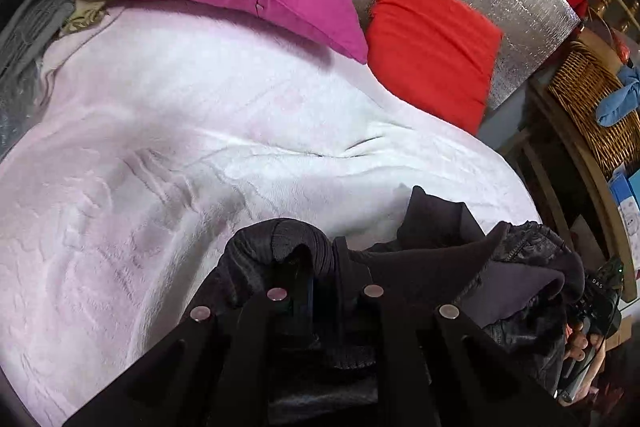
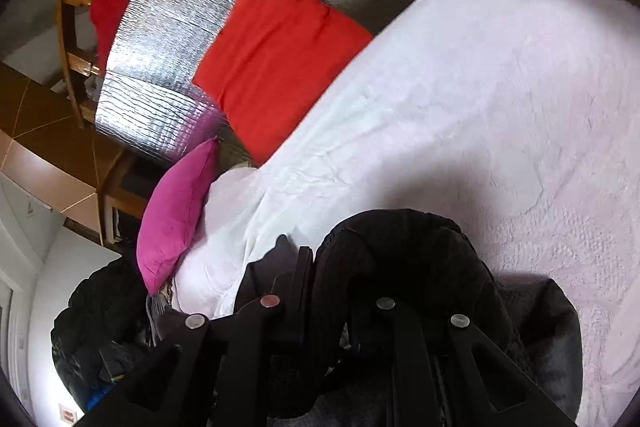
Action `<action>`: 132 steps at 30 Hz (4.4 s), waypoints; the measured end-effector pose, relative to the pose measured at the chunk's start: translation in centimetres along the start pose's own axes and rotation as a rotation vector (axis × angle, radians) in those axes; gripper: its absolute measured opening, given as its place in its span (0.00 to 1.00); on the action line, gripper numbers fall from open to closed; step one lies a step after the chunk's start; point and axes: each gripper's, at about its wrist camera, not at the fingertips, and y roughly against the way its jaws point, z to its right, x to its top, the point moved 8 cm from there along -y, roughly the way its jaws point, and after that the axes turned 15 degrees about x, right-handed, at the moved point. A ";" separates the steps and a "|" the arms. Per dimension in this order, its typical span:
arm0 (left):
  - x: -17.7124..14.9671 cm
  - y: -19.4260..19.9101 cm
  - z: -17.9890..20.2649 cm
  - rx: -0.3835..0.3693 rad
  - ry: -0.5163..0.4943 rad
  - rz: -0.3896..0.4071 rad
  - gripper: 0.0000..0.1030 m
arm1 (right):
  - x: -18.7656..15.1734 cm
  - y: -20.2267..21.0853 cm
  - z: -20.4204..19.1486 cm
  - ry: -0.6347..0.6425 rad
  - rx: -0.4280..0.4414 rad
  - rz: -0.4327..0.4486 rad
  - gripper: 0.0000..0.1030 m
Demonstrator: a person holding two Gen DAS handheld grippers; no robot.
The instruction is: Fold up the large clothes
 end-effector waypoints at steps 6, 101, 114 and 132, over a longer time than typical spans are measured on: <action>-0.9 1.6 -0.8 -0.065 0.074 -0.044 0.35 | -0.2 1.2 -0.7 -0.042 0.074 -0.022 0.34; -21.1 7.7 -2.6 -0.111 0.567 -0.051 0.45 | -15.9 14.4 1.4 -0.187 -0.097 0.149 0.62; -21.1 11.8 -0.3 0.118 0.276 0.029 0.27 | -18.1 16.1 -4.0 0.124 -0.268 0.081 0.39; -22.0 12.1 0.7 0.134 0.251 0.031 0.28 | -23.1 21.3 -2.6 0.101 -0.238 0.049 0.39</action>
